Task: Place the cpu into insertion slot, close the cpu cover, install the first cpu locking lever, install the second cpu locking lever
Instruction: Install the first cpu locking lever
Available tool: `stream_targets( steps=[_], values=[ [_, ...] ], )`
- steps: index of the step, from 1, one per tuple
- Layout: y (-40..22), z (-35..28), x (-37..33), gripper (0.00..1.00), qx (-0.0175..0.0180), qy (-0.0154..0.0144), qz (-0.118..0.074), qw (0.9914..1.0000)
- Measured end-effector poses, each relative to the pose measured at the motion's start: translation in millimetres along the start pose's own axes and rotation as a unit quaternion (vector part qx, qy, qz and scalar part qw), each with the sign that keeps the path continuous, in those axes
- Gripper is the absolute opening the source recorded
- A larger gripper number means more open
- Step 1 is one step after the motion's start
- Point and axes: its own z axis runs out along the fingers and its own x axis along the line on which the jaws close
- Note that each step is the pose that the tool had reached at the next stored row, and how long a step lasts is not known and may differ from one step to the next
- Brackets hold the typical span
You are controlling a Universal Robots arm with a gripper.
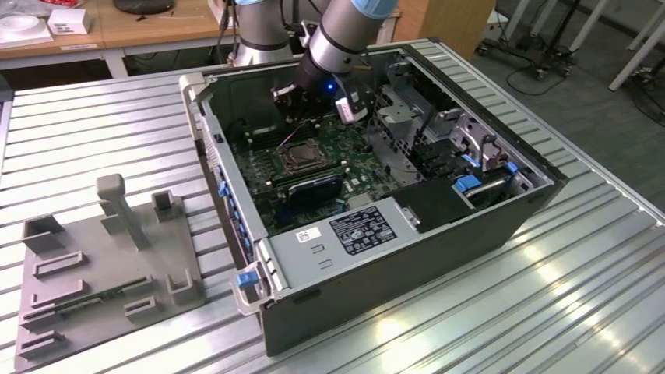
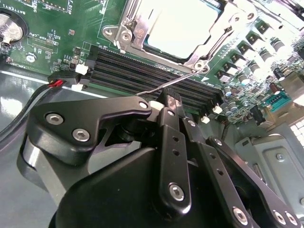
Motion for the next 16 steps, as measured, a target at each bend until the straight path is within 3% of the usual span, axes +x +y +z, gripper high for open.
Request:
stream_targets(
  steps=[16],
  values=[
    [-0.6,2.2,-4.6,0.11,-0.0001,0.0000,0.000,1.00000]
  ],
)
